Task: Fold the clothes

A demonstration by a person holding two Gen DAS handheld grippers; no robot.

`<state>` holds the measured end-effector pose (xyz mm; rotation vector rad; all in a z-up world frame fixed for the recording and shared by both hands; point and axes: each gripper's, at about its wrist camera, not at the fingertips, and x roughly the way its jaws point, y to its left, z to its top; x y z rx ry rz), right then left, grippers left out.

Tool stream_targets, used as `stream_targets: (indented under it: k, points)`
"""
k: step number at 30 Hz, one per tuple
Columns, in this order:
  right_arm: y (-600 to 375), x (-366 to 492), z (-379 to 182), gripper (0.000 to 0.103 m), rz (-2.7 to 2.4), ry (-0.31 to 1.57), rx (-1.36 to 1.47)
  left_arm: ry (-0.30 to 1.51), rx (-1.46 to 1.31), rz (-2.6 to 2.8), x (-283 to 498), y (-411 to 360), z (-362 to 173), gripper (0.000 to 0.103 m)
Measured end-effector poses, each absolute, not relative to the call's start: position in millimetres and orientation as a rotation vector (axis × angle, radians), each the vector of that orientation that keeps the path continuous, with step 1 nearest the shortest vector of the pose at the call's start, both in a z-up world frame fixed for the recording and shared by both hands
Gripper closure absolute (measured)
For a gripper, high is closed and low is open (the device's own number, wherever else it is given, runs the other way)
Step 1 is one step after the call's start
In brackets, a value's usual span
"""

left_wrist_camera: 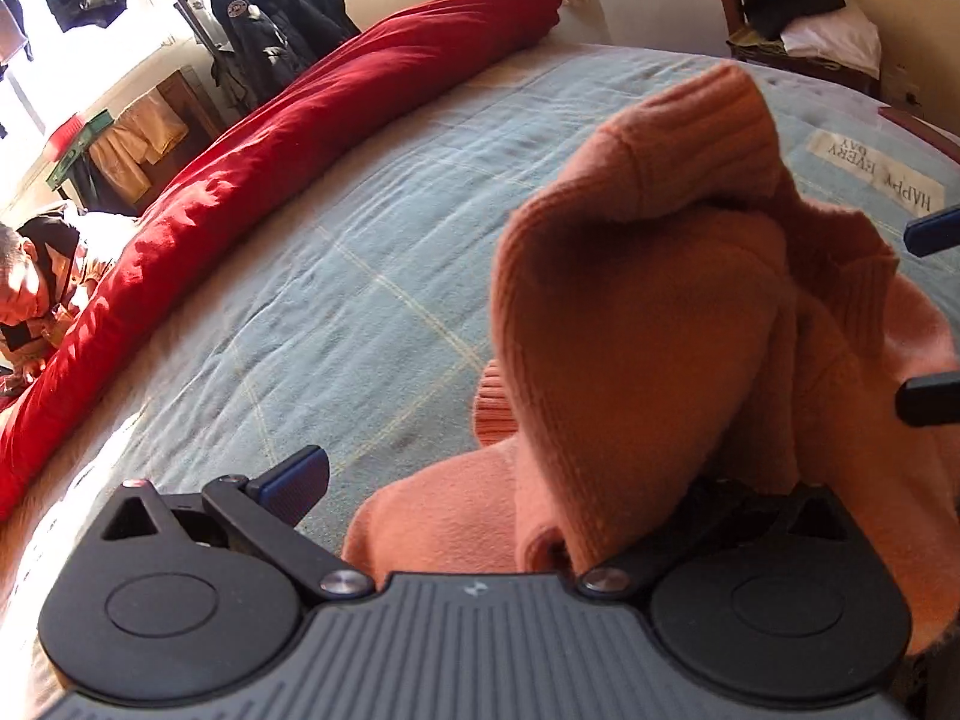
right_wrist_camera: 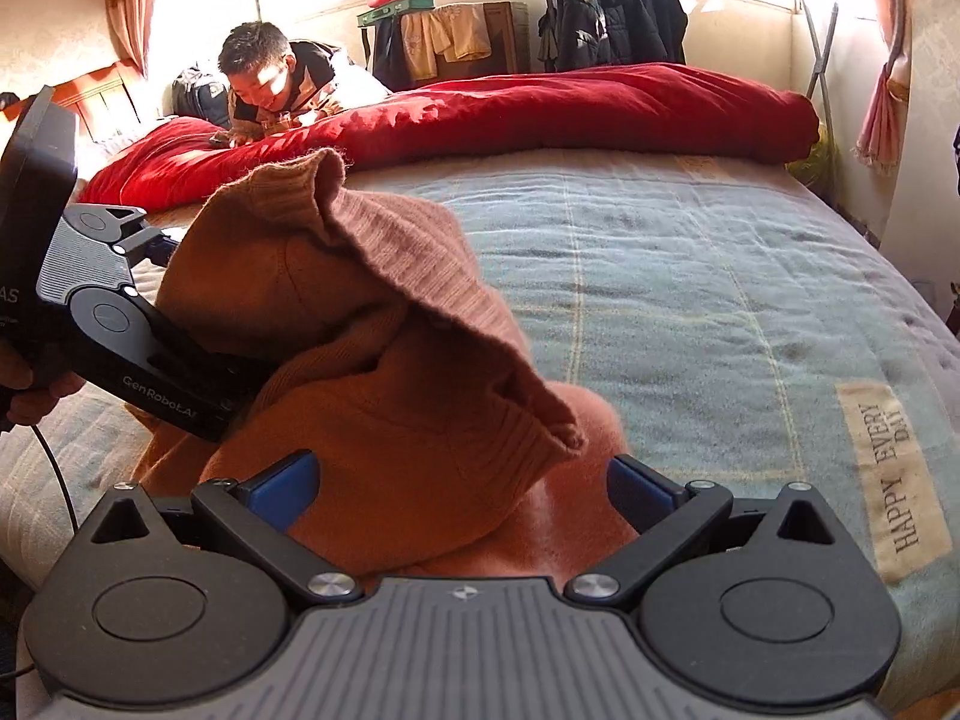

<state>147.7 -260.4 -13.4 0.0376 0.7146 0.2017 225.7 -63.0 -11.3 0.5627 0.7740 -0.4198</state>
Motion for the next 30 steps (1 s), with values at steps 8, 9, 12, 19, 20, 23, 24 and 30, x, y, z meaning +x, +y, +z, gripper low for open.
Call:
stream_targets:
  k: [8, 9, 12, 19, 20, 23, 24, 30]
  points:
    - [-244.5, 199.2, -14.7, 0.0, 0.31, 0.812, -0.08, 0.823, 0.555, -0.55, 245.8, -48.9, -20.2, 0.0]
    - [-242.3, 203.2, -13.6, 0.0, 0.314, 0.826, -0.089, 0.831, 0.551, -0.55, 248.6, -49.7, -20.6, 0.0]
    - [-235.7, 211.6, -4.9, 0.0, 0.299, 0.886, -0.12, 0.878, 0.565, -0.547, 258.8, -55.0, -22.9, 0.0]
    - [-214.2, 216.7, 33.3, 0.0, 0.275, 1.0, -0.184, 0.947, 0.646, -0.512, 267.2, -74.8, -28.5, 0.0]
    - [-213.8, 217.5, 34.3, 0.0, 0.269, 1.022, -0.168, 0.96, 0.644, -0.506, 268.5, -76.1, -29.5, 0.0]
    - [-212.7, 219.9, 37.2, 0.0, 0.251, 1.088, -0.119, 1.022, 0.612, -0.474, 279.2, -77.5, -28.8, 0.0]
    - [-212.4, 220.7, 38.2, 0.0, 0.245, 1.11, -0.102, 1.034, 0.61, -0.466, 280.5, -77.8, -28.5, 0.0]
    - [-207.8, 223.1, 38.7, 0.0, 0.208, 1.213, -0.036, 1.007, 0.628, -0.394, 289.4, -77.2, -8.1, 0.0]
